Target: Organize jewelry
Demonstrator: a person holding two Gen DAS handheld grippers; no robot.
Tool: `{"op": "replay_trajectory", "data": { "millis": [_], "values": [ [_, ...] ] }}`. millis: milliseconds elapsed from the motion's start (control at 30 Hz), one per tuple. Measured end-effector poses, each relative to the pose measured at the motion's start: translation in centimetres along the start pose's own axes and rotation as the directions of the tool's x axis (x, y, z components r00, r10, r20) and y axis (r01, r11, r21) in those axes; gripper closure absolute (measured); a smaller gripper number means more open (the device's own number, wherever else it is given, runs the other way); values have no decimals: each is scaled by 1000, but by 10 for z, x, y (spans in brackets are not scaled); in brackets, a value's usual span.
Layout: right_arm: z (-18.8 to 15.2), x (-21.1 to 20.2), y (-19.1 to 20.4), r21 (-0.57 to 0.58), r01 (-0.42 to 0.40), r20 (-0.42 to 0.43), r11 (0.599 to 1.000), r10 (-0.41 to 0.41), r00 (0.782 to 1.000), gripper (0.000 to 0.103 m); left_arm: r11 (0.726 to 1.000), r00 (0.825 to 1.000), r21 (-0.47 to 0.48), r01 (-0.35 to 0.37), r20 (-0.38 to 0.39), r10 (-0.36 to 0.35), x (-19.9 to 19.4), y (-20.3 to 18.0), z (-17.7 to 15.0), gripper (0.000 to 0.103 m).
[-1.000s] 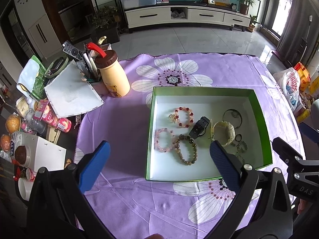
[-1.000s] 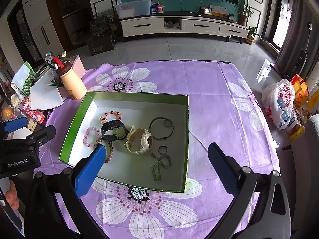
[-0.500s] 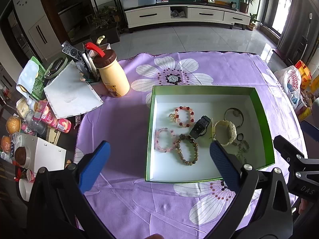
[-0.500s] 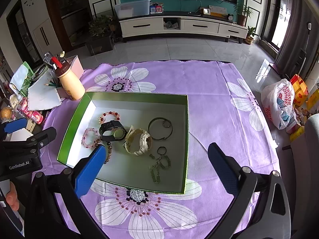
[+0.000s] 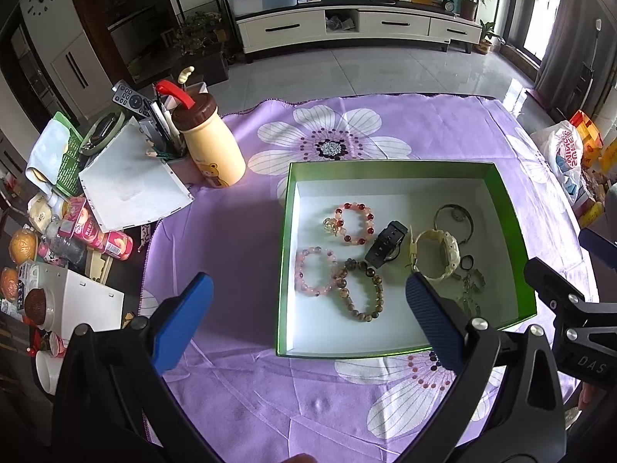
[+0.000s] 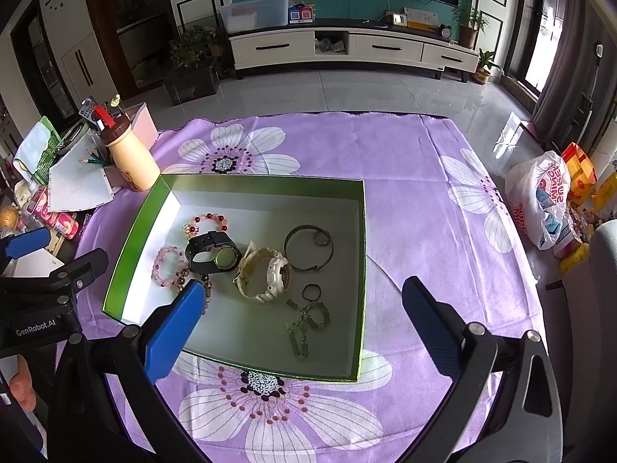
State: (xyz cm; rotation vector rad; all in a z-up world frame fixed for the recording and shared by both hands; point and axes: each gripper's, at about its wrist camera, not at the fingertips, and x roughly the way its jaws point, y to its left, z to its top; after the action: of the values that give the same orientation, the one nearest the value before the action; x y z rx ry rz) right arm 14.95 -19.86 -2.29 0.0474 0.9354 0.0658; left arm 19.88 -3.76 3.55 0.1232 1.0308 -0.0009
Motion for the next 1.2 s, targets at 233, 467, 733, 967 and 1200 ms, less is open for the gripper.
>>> {"op": "replay_trajectory", "data": {
  "millis": [233,467,733,967,1200],
  "values": [
    [0,3,-1,3,0,-3,1000,0,1000,1,1000,1000,5,5,3,-5,2,-4,1,2],
    [-1,6,-2,5,-1,-7,1000,1,1000,1,1000,1000,2,10,2,-10,3,-6,2,2],
    [1,4,-1,6,-1,-1,1000,1,1000,1,1000,1000,7,-4,2,4,4,-6,3,2],
    [2,2,0,2,-1,4,1000,1,1000,1,1000,1000,0,-14,-2,14,3,-2,4,2],
    [2,2,1,2,-1,1,1000,1,1000,1,1000,1000,-2,-14,-3,14,3,-2,3,2]
  ]
}}
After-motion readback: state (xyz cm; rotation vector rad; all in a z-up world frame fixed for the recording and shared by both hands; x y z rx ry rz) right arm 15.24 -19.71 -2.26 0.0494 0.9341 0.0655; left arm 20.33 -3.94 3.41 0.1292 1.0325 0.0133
